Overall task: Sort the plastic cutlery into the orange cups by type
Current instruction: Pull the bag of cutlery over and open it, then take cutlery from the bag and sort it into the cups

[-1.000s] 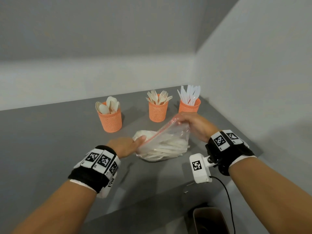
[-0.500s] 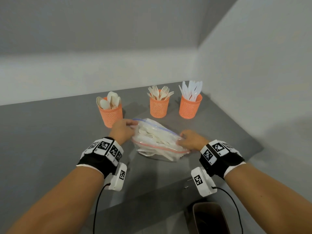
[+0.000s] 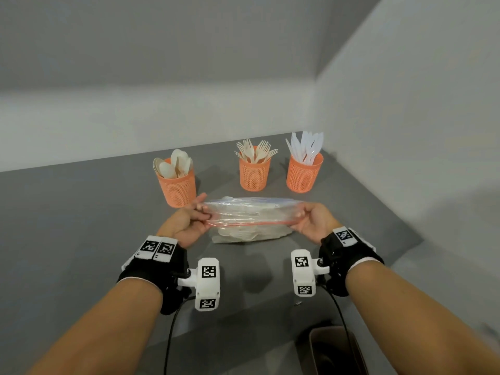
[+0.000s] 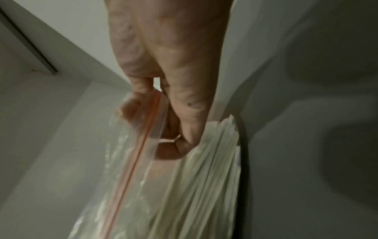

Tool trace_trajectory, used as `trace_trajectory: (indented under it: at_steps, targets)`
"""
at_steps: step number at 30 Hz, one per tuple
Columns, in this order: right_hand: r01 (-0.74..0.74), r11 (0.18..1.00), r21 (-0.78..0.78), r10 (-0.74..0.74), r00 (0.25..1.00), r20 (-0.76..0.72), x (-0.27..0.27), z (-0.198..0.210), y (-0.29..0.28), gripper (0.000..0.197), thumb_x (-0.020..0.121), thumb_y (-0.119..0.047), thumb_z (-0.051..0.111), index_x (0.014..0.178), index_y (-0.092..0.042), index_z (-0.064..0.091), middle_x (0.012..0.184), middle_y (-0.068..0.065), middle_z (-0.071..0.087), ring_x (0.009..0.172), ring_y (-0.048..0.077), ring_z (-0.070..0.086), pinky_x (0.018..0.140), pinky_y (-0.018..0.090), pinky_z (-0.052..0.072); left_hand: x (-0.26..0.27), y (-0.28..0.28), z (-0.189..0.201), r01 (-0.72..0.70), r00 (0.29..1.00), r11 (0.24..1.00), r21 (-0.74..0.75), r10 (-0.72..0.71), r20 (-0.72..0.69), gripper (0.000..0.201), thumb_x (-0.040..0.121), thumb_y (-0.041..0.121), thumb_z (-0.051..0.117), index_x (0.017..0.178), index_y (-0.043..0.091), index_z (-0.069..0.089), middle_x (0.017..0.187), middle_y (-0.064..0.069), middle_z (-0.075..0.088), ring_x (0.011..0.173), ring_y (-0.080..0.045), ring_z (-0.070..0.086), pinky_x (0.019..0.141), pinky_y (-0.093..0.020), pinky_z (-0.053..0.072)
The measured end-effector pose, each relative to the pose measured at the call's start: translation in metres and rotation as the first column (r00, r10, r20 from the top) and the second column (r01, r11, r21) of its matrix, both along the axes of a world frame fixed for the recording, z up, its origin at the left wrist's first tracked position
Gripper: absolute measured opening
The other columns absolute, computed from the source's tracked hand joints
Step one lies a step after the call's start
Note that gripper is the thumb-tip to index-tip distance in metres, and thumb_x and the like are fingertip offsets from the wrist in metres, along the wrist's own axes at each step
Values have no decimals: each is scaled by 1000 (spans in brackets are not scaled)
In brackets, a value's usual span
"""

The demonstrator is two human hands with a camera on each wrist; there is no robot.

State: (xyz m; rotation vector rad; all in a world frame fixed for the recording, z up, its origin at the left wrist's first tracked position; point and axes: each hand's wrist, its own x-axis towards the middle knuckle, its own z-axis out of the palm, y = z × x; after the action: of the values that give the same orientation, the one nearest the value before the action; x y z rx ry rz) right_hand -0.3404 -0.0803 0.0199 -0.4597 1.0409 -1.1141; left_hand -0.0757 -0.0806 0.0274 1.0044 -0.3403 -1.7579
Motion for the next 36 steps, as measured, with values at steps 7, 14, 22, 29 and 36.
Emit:
trace_trajectory:
  at_steps: [7,14,22,29,36]
  targets:
    - [-37,990,139,61,984,-169,7,-6,-1,33,76,-22,54,106,-7,58,108,5,64,93,30,62,63,33,51,-13,6,5,213,875,969,-124,-132,466,36,82,1,47,52,9,65,47,2,47,43,-10,44,52,-24,39]
    - [-256,781,-570,-478,342,-809,32,17,-5,28,79,6,56,106,-2,60,97,5,49,79,14,48,69,11,38,-26,5,3,568,82,822,-30,-20,996,84,72,9,75,143,16,31,138,-14,29,128,-29,37,104,-29,31]
    - [-711,687,150,-2,-208,-978,59,6,-21,77,70,-25,75,136,-9,40,135,8,50,127,26,45,107,36,37,-26,1,10,636,55,761,128,-210,976,107,73,1,69,149,31,0,140,-14,19,123,-34,41,95,-32,44]
    - [-754,595,277,94,-277,-956,50,-4,-26,85,62,-29,83,131,-5,39,131,8,52,119,25,50,101,34,41,-20,-4,-4,630,107,764,136,-258,960,101,73,-2,63,148,32,4,140,-15,20,124,-34,38,95,-37,46]
    - [-778,589,218,-35,-294,-955,52,-16,-13,58,69,-27,74,119,-6,53,118,11,55,110,26,53,90,29,39,-10,-4,-12,687,202,714,135,-367,908,121,50,13,70,145,43,2,149,-7,20,129,-32,38,102,-45,44]
